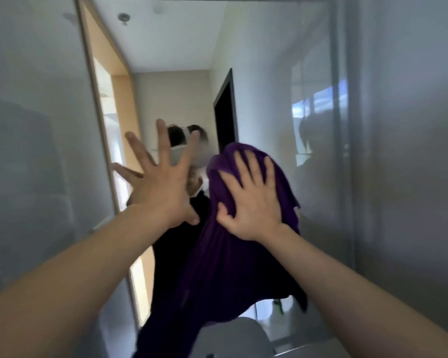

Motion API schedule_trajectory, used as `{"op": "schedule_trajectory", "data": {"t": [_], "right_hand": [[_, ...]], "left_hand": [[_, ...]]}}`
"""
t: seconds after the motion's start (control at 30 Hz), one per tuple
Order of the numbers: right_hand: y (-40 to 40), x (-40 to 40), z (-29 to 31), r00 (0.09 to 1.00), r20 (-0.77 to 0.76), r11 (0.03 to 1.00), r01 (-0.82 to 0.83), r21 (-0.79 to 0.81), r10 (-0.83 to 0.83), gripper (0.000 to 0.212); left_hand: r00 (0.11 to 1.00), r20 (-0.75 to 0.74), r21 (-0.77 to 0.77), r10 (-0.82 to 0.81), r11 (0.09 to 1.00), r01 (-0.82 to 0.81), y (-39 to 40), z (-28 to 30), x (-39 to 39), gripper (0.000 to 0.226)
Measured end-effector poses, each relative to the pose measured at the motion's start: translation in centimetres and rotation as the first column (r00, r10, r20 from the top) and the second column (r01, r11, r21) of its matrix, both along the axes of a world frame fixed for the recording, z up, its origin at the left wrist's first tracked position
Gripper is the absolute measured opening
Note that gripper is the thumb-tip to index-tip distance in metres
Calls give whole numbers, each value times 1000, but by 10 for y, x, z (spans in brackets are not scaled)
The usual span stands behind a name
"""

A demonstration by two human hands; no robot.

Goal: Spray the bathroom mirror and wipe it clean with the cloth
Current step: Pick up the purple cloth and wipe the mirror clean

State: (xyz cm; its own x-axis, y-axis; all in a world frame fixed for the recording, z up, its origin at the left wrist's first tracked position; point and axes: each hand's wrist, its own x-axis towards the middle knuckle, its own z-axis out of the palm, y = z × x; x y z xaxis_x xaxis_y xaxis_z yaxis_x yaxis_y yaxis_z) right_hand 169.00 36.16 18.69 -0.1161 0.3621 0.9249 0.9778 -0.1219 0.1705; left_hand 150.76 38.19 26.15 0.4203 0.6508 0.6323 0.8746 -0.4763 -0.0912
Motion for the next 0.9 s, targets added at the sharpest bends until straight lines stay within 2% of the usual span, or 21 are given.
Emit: {"op": "schedule_trajectory", "data": {"t": [0.07,0.13,0.33,0.4,0.47,0.63,0.73,0.83,0.9], "right_hand": [[-5,23,-7,998,58,1000,-12,-27,13,72],[-13,48,-16,999,44,999,16,-43,-14,70],[-43,121,-48,963,-205,984,168,-55,-175,70],[-47,130,-59,945,-271,983,173,-67,-185,70],[-49,133,-65,935,-305,984,167,-69,-180,70],[-55,144,-71,933,-312,983,154,-101,-178,69],[-55,135,-53,933,-323,986,133,-95,-157,70],[-49,121,-8,938,-335,996,87,-24,-90,72],[-42,104,24,964,-266,1000,13,9,-10,70]], "left_hand": [[1000,-15,32,-4,999,5,4,-3,-4,161],[999,-34,68,-1,998,4,4,-8,-8,159],[999,-46,52,17,999,-14,-4,-9,2,158],[991,-134,62,-23,998,32,-11,-21,21,156],[968,-246,89,-47,993,71,-15,-38,48,155],[966,-260,103,-18,994,46,-15,-46,79,161],[967,-254,103,9,995,18,-14,-48,75,161],[967,-255,76,-16,996,37,-21,-48,80,161],[963,-267,47,-35,998,49,-26,-49,81,160]]}}
